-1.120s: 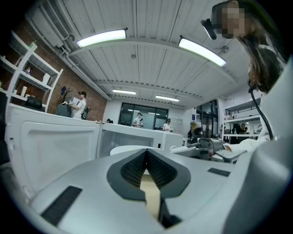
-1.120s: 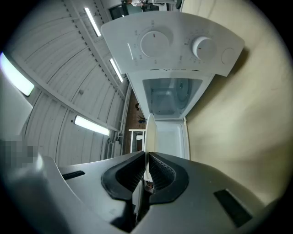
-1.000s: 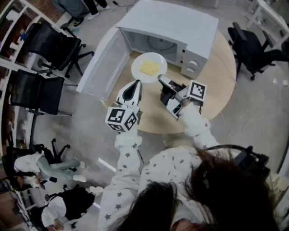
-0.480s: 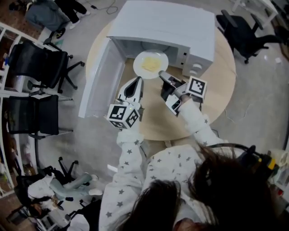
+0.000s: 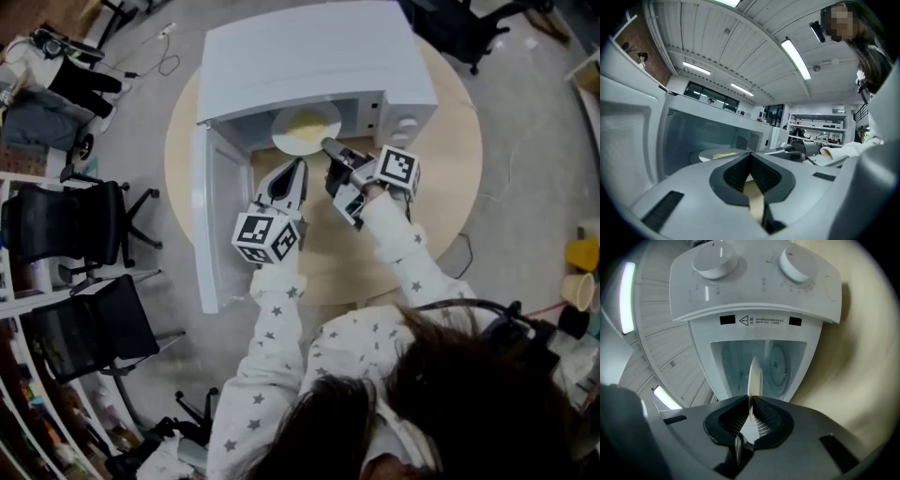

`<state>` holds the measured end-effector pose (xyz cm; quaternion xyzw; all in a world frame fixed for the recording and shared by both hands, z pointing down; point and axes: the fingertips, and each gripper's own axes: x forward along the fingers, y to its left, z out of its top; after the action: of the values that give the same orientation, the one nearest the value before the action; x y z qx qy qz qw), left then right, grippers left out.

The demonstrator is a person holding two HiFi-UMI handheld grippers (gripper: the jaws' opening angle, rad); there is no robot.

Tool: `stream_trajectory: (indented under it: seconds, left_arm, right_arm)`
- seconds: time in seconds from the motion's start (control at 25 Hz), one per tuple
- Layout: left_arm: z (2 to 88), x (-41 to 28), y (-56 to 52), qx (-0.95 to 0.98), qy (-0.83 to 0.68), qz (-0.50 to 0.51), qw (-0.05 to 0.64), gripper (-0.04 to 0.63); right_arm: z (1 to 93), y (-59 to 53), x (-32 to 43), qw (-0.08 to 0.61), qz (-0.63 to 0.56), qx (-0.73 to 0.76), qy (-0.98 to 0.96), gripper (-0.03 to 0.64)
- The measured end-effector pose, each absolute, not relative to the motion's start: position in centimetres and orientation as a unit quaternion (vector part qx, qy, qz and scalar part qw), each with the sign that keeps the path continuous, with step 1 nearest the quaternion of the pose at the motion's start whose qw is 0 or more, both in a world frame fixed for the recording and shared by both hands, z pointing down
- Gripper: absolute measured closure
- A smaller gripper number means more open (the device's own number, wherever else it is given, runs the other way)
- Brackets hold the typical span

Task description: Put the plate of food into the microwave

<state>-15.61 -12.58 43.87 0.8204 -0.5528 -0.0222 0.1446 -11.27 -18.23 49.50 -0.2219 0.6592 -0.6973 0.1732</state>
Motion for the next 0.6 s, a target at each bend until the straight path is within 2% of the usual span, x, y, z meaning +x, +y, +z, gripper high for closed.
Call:
stream_trajectory:
  seconds: [0.2, 0.6]
  left_arm:
    - [44.9, -16.8, -15.3, 0.835, -0.528, -0.022, 0.156, 0.594]
    - [46.5, -17.4, -18.5, 0.835, -0.523, -0.016, 0.174, 0.594]
  right_arm:
    - [51.0, -21.2, -12.7, 0.198, -0.692, -0.253, 0.646, 0.597]
    - [54.0, -24.2, -14.5, 0.185, -0.694, -0.271, 0.641, 0.597]
